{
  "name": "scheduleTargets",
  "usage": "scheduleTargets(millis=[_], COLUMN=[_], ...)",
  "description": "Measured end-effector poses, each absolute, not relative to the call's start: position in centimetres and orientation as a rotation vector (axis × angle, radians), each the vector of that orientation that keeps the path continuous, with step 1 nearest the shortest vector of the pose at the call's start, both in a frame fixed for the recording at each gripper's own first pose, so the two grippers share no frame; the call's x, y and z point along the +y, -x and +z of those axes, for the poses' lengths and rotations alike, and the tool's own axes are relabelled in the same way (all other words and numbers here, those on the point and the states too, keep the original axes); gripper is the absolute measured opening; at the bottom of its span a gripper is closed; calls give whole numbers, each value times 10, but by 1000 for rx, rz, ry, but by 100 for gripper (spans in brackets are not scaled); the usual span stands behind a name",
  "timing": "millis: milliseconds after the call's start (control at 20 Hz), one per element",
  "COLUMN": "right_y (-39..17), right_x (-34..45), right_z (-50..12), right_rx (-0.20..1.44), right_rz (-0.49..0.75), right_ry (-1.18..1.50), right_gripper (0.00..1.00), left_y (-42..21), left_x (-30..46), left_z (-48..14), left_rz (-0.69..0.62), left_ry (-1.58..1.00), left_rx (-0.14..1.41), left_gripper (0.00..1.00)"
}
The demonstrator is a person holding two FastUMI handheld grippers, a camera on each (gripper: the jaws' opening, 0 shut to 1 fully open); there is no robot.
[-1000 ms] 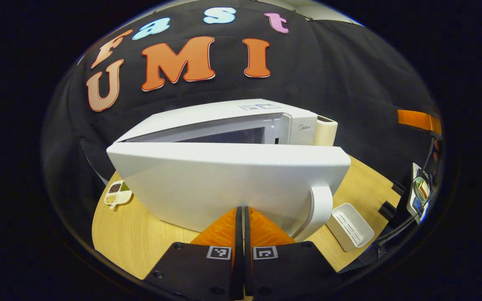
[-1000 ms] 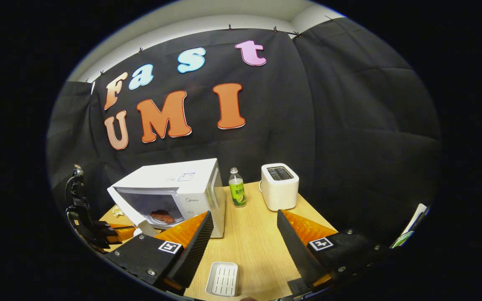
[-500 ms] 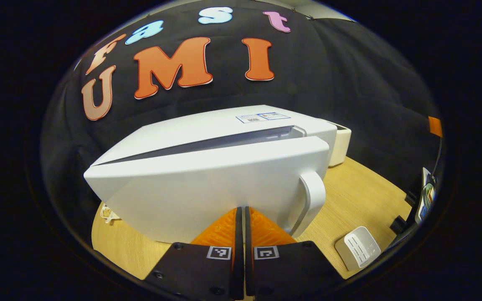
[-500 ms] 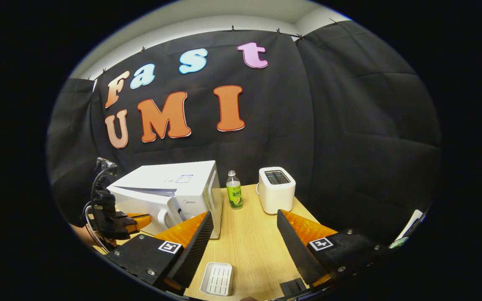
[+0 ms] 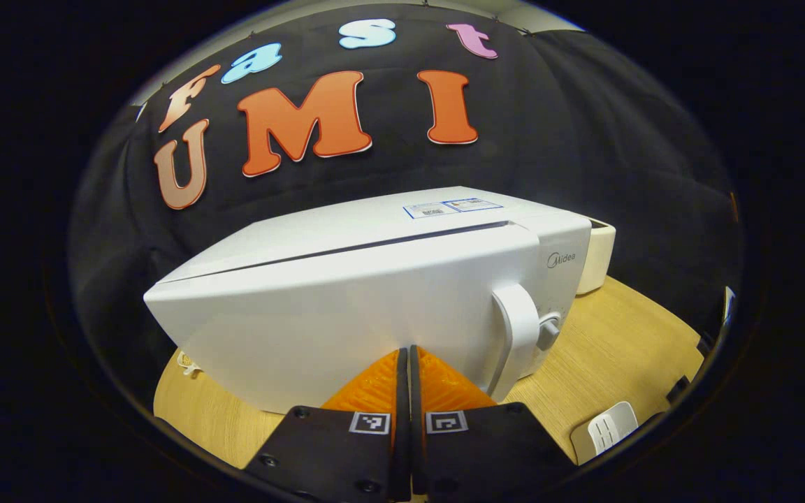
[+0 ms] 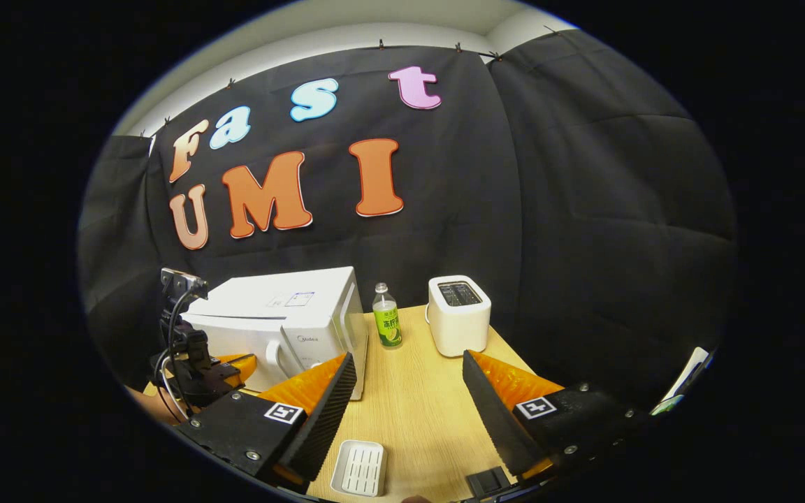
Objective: Open the microwave oven with the left hand, put the food in, and close the microwave oven.
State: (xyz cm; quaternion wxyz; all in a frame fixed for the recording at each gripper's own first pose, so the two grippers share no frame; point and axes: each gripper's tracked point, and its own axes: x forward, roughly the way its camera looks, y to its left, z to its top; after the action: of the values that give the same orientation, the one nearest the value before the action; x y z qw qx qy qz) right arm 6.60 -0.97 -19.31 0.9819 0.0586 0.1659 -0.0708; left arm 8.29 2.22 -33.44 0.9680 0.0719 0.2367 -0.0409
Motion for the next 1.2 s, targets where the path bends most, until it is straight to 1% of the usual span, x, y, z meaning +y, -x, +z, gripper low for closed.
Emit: scheduleTargets(millis=[100,300,400,650,900,950,1000,1150,1200], right_y=[-69,-74,-77,-86,-93,-91,-92,-89,-91], right_x=[-11,-5,1,17,36,42,47,63,67], right_z=[-193,-194,-191,-174,-131,-121,-111,-79,-69], right_rx=[335,342,336,315,222,207,192,130,112], right_rz=[-140,-117,-105,-68,-27,-15,-2,40,44], right_ry=[-110,-99,-89,-75,-32,-24,-18,-5,3], right_gripper=[95,95,95,95,95,95,95,95,95], left_y=[-89,-87,-85,-69,-35,-29,-24,-9,-2], left_x=[20,16,20,37,75,83,92,120,128], left_z=[-336,-348,-337,-267,-182,-163,-146,-100,-87], left_rz=[-85,-89,-84,-61,-6,4,19,76,91], left_ry=[-158,-170,-198,-181,-107,-101,-97,-74,-65], left_rx=[465,511,495,373,272,249,229,169,150], left_gripper=[5,5,5,5,6,0,10,14,20])
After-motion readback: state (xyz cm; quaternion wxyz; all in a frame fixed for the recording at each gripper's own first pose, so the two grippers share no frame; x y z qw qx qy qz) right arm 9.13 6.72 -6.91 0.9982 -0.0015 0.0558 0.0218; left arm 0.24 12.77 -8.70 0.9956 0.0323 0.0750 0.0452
